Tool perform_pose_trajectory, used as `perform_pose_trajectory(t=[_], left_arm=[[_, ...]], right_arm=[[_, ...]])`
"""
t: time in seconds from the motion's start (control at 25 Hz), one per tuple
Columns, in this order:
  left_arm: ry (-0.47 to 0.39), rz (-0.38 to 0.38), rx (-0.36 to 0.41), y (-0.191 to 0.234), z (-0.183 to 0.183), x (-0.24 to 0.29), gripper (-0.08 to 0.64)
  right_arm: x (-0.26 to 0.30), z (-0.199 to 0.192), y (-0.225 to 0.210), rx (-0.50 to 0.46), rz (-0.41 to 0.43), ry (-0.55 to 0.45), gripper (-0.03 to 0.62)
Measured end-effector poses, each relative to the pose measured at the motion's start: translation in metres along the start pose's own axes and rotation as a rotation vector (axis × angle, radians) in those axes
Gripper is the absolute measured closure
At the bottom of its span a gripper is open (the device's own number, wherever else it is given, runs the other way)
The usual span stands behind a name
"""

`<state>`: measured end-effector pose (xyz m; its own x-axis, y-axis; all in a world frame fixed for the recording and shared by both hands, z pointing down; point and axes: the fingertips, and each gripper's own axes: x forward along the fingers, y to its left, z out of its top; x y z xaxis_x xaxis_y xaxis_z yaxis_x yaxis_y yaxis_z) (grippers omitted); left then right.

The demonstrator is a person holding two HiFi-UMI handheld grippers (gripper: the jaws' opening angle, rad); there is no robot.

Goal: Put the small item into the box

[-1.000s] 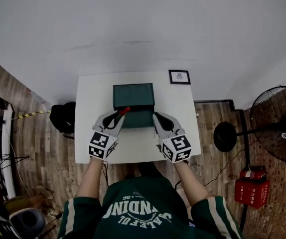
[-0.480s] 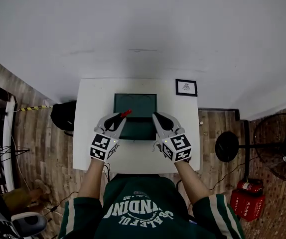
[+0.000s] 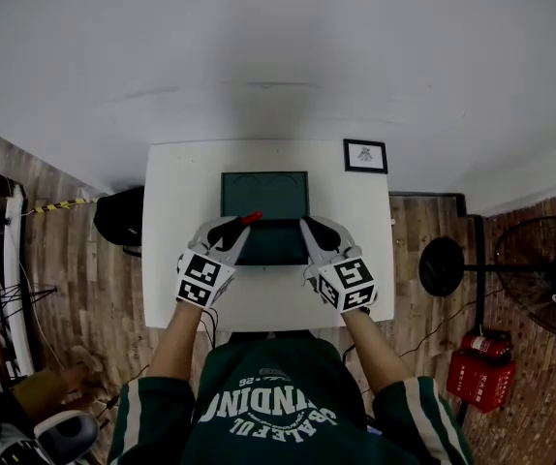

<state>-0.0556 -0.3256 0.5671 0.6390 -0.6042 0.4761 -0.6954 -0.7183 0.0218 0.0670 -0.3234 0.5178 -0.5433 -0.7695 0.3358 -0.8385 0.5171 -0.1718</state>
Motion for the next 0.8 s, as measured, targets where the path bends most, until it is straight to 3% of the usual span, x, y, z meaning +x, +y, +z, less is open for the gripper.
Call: perform_pose_trajectory(t=[0.44, 0.8], left_arm=[[0.184, -0.112, -0.016, -0.033, -0.089, 0.018, 0.433], [0.314, -0.190, 0.138, -0.051, -0.114, 0.059, 0.434]], right_arm=[[-0.006, -0.055, 0.003, 0.072, -0.028, 0.090, 0.591], [-0.018, -0.065, -0.008, 0.082, -0.070, 0.110, 0.591]])
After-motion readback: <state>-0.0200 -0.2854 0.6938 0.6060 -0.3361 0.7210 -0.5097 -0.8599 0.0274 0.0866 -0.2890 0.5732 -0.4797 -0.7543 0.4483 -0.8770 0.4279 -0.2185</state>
